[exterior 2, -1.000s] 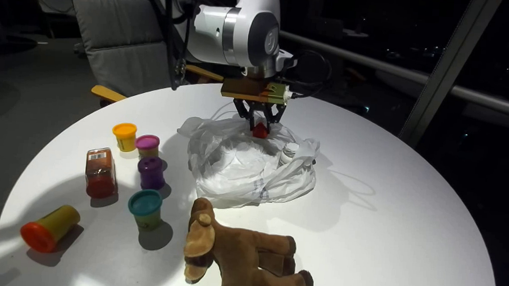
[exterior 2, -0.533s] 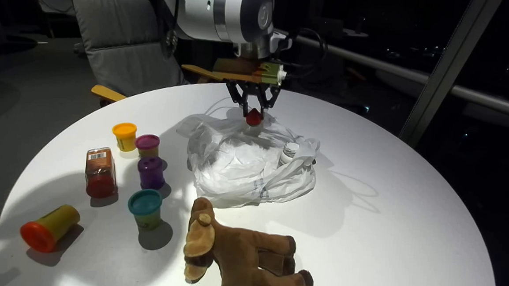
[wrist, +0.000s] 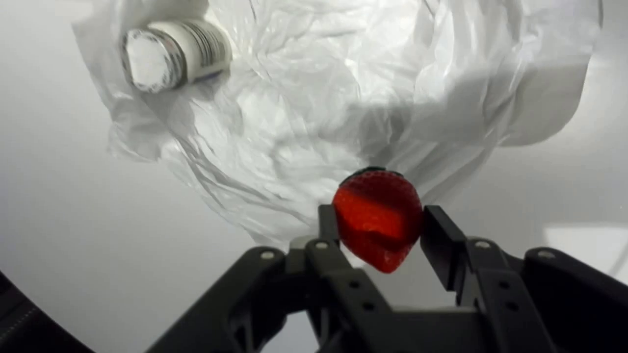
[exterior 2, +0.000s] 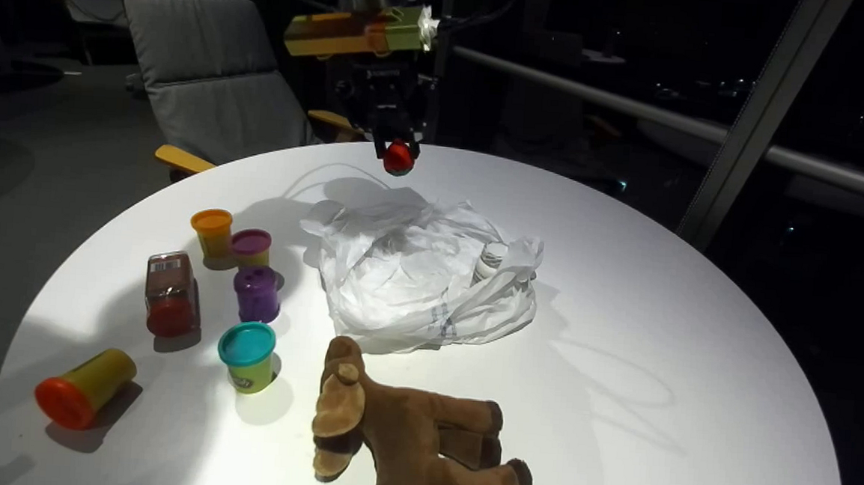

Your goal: Remove all the contents from the white plastic bag one at a time and put them on the table

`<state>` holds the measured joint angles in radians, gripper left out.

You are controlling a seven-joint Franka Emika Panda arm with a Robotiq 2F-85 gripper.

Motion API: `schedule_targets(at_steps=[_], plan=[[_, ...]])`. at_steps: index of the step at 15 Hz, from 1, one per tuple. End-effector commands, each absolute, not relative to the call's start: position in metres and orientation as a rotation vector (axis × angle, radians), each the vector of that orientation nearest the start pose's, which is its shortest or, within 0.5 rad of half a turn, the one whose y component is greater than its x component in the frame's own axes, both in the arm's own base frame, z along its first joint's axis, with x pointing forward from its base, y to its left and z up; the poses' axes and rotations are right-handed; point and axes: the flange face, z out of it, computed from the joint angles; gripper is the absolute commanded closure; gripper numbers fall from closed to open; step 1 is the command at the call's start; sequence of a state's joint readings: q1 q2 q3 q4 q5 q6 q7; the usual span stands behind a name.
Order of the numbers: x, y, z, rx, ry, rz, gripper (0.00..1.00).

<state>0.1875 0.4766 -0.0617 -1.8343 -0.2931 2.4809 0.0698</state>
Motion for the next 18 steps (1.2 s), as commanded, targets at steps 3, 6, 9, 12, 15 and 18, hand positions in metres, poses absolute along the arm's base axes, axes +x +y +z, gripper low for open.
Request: schedule_targets(at_steps=[3,6,9,12,15,18], plan=[[0.562,0.031,0.309,-3.362,-0.241,-0.233,0.78],[0.526,-0.011,0.295,-3.329,-0.129,-0.126,0.78],[0.512,-0.059,0.266,-3.325,0.037,-0.052,0.78],[0.516,-0.100,0.236,-3.354,0.116,-0.097,0.78],[0.524,-0.127,0.209,-3.374,0.160,-0.112,0.78],[0.532,-0.139,0.187,-3.366,0.183,-0.162,0.78]])
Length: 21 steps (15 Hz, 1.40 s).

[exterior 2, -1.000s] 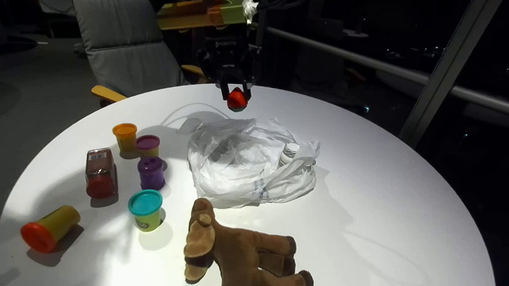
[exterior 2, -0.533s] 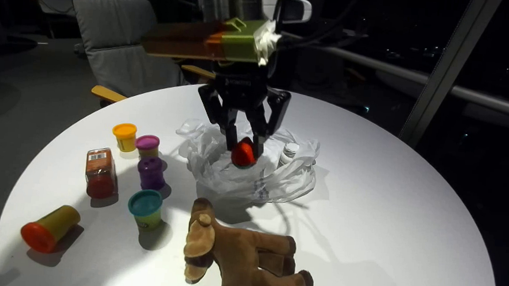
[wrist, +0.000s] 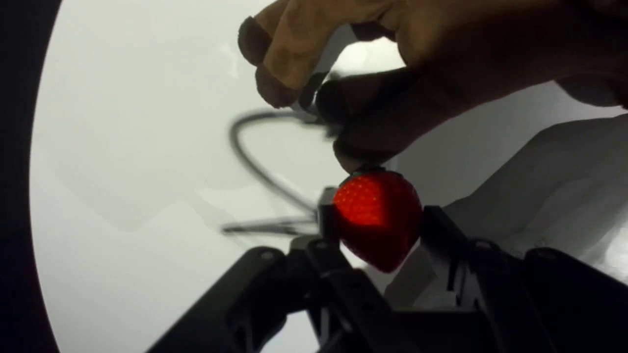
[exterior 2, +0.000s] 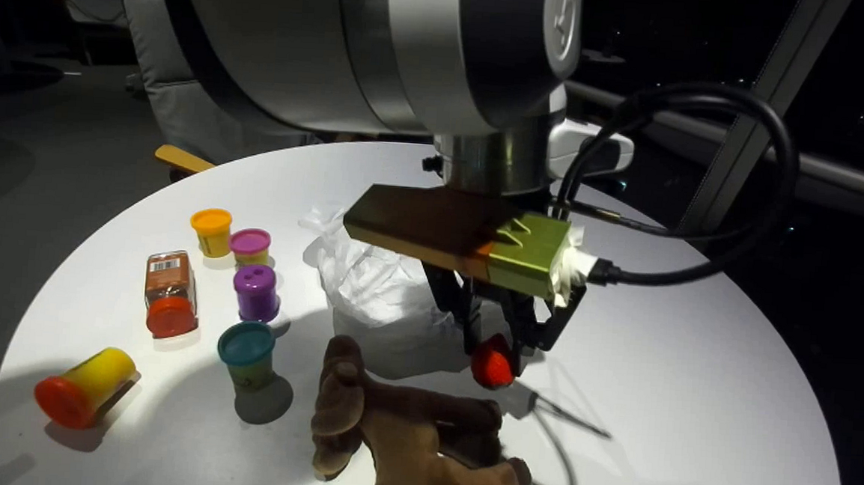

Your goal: Remove all the contents from the white plastic bag one at a time and put them on the table

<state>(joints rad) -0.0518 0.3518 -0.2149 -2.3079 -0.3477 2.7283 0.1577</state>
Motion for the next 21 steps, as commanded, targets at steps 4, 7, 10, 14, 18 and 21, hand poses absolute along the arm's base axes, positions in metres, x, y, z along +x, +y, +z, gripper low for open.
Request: schedule_targets(at_steps=[4,7,10,14,18,21], plan=[[0.542,-0.145,0.169,-3.363,0.205,-0.195,0.78],[0.545,-0.143,0.178,-3.383,0.170,-0.237,0.27],[0.549,-0.125,0.217,-3.408,0.126,-0.343,0.07],[0.570,-0.071,0.264,-3.376,-0.003,-0.478,0.00],[0.594,-0.024,0.260,-3.275,-0.204,-0.439,0.00],[0.608,-0.014,0.247,-3.207,-0.201,-0.346,0.00]])
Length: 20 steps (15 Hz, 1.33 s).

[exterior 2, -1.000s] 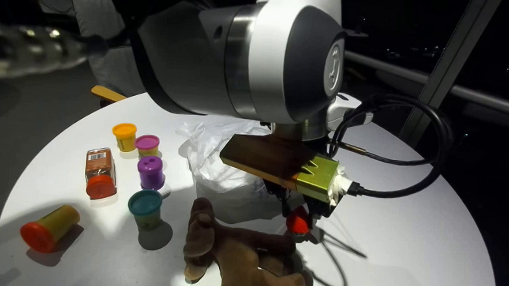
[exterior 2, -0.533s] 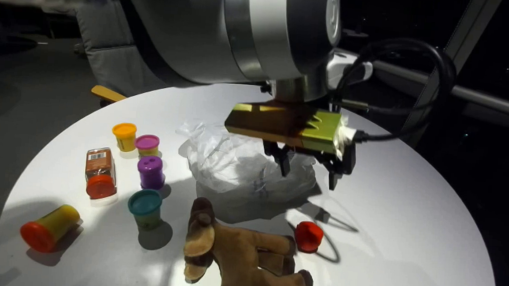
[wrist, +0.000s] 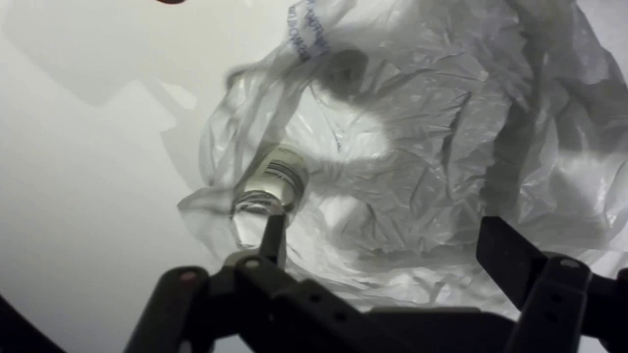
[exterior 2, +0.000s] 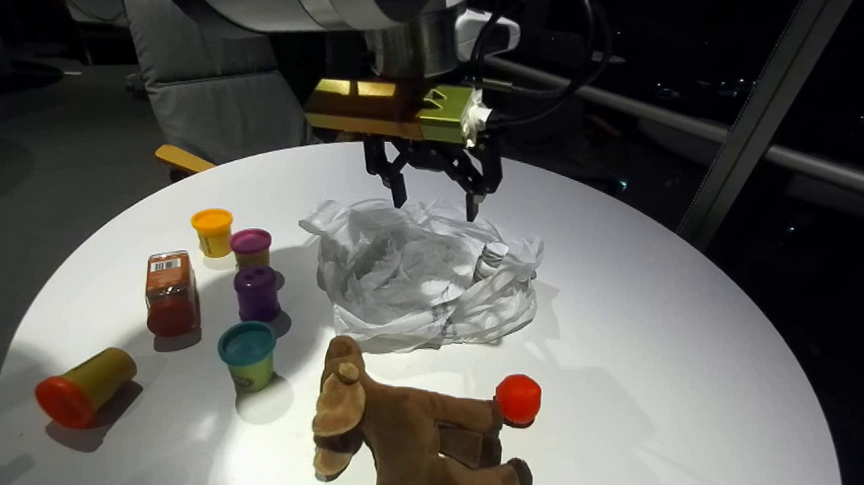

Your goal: Remove all the contents from the white plastic bag one at a time and put them on the table

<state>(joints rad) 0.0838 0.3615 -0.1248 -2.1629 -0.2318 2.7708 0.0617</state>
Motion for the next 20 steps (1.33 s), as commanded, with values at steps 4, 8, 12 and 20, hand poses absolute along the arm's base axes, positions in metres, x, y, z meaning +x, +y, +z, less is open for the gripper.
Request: schedule_targets(at_steps=[4,8,12,20], plan=[[0.621,-0.032,0.227,-3.242,0.049,-0.262,0.00],[0.631,-0.032,0.211,-3.213,0.258,-0.233,0.00],[0.640,-0.030,0.199,-3.194,0.383,-0.201,0.00],[0.666,-0.059,0.191,-3.169,0.704,-0.324,0.00]])
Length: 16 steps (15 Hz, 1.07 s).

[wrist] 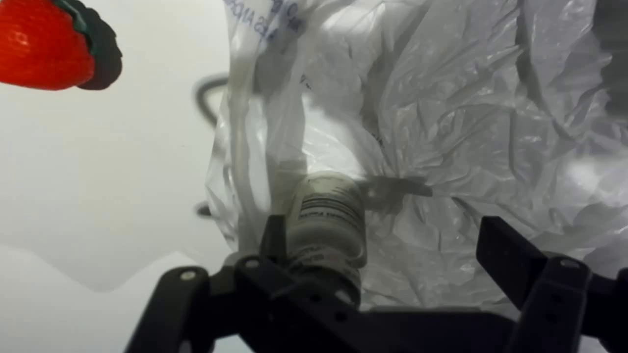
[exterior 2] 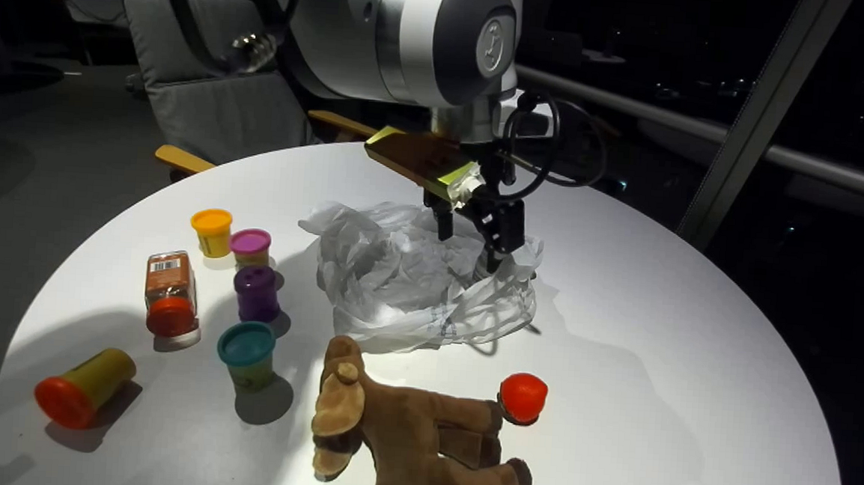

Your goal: Remove all the contents from the white plastic bag one at a time and put them on the table

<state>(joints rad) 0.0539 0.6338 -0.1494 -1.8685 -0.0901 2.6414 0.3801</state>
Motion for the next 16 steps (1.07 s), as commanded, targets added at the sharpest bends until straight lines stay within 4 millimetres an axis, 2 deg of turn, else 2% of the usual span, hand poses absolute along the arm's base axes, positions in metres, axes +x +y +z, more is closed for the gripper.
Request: schedule_targets(at_steps=[1,6,7,8,14,16], plan=[[0.668,-0.061,0.191,-3.169,0.730,-0.332,0.00],[0.679,-0.071,0.190,-3.161,0.805,-0.348,0.00],[0.679,-0.070,0.191,-3.159,0.814,-0.351,0.07],[0.680,-0.070,0.190,-3.157,0.817,-0.351,0.26],[0.673,-0.057,0.187,-3.160,0.807,-0.348,0.73],[0.671,-0.051,0.191,-3.161,0.798,-0.355,0.74]])
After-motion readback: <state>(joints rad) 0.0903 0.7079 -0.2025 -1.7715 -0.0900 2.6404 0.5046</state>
